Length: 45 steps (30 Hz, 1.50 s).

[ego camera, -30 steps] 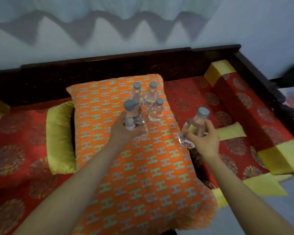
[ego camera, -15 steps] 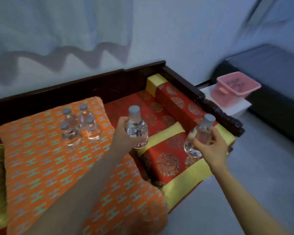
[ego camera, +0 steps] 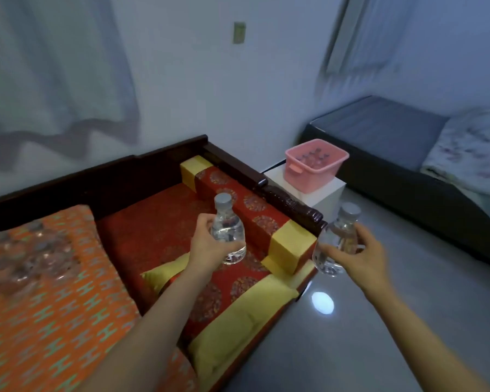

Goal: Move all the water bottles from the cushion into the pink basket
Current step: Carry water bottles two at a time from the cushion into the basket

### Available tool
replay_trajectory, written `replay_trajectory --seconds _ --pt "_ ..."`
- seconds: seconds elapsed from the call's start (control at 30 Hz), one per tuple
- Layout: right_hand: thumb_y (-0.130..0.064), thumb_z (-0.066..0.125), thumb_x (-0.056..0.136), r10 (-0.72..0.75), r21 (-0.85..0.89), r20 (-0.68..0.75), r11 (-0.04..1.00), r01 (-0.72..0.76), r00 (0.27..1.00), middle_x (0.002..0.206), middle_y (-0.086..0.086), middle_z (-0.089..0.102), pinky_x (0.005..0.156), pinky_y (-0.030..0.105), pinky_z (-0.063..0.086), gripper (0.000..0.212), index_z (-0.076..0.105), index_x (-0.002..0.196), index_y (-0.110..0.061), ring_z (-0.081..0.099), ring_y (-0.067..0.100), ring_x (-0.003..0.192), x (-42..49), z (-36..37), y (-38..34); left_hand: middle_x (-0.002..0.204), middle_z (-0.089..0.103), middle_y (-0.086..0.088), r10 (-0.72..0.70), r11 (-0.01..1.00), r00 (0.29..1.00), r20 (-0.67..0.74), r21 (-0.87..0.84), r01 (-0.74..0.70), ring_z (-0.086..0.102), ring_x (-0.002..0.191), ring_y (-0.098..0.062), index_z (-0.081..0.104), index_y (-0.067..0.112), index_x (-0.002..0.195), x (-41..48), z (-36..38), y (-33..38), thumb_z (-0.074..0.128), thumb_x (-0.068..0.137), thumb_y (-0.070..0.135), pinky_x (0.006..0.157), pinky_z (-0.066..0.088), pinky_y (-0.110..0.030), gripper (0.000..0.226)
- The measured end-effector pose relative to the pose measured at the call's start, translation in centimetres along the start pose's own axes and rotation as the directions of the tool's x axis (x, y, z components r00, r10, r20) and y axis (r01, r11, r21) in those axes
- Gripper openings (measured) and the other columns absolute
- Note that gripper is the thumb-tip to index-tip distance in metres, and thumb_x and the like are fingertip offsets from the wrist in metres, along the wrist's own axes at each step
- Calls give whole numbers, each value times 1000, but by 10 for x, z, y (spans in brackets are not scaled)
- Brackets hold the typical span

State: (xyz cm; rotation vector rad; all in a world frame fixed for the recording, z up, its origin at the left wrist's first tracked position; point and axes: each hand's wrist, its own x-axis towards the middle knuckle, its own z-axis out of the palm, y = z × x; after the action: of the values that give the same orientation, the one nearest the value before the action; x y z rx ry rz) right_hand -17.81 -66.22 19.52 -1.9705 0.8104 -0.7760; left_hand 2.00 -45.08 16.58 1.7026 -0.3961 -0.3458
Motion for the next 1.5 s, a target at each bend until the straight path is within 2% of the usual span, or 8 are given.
replay_trajectory --seconds 0.23,0.43,0.63,0.77,0.97,1.17,1.27,1.5 --pt "-37 85 57 33 21 -58 999 -31 998 94 -25 61 64 17 40 55 56 102 -48 58 -3 83 42 -54 28 104 64 -1 0 999 996 85 38 -3 66 90 -19 46 28 104 25 76 29 89 55 18 80 56 -41 66" --pt "-35 86 58 20 18 -61 1000 -19 998 86 -31 63 64 19 39 46 59 92 -49 57 -15 80 94 -80 48 101 63 4 26 998 996 88 62 -32 65 88 -15 47 31 101 66 133 41 90 51 17 76 54 -34 68" --pt "-34 86 57 24 38 -68 999 -22 997 95 -28 63 69 22 42 48 58 89 -55 59 -2 91 171 -100 83 97 63 8 37 998 995 91 42 -41 64 84 -6 47 36 97 123 199 43 90 51 17 64 47 -20 67" --pt "-32 87 58 51 59 -53 997 -48 997 93 -26 67 73 27 47 47 60 86 -59 63 0 88 225 -115 111 99 62 5 27 999 996 82 43 -31 64 89 -11 47 27 105 168 247 44 90 53 12 67 48 -22 70" --pt "-29 87 61 73 67 -34 995 -71 997 87 -24 69 63 14 43 39 64 89 -42 64 -4 77 309 -145 147 107 62 0 7 998 998 67 67 -12 63 98 -18 47 21 110 235 323 57 91 52 13 86 53 -35 73" --pt "-34 84 60 117 54 -18 992 -116 993 99 -12 68 73 29 50 47 62 101 -38 63 11 90 394 -176 188 106 62 2 -27 997 997 72 67 22 64 99 -22 48 24 107 283 389 63 91 52 9 91 52 -43 72" --pt "-39 83 58 119 67 40 990 -121 992 100 -13 68 80 38 53 46 61 98 -44 64 13 94 446 -190 215 99 62 8 -14 998 1000 24 66 12 65 95 -20 47 29 99 313 427 65 92 51 10 87 53 -40 68" --pt "-50 82 55 48 96 209 993 -69 977 93 -29 65 66 21 46 46 58 93 -56 63 -7 85 577 -213 250 95 63 14 -53 997 990 -128 52 60 64 87 -9 46 37 90 382 509 75 92 49 16 69 48 -25 66"
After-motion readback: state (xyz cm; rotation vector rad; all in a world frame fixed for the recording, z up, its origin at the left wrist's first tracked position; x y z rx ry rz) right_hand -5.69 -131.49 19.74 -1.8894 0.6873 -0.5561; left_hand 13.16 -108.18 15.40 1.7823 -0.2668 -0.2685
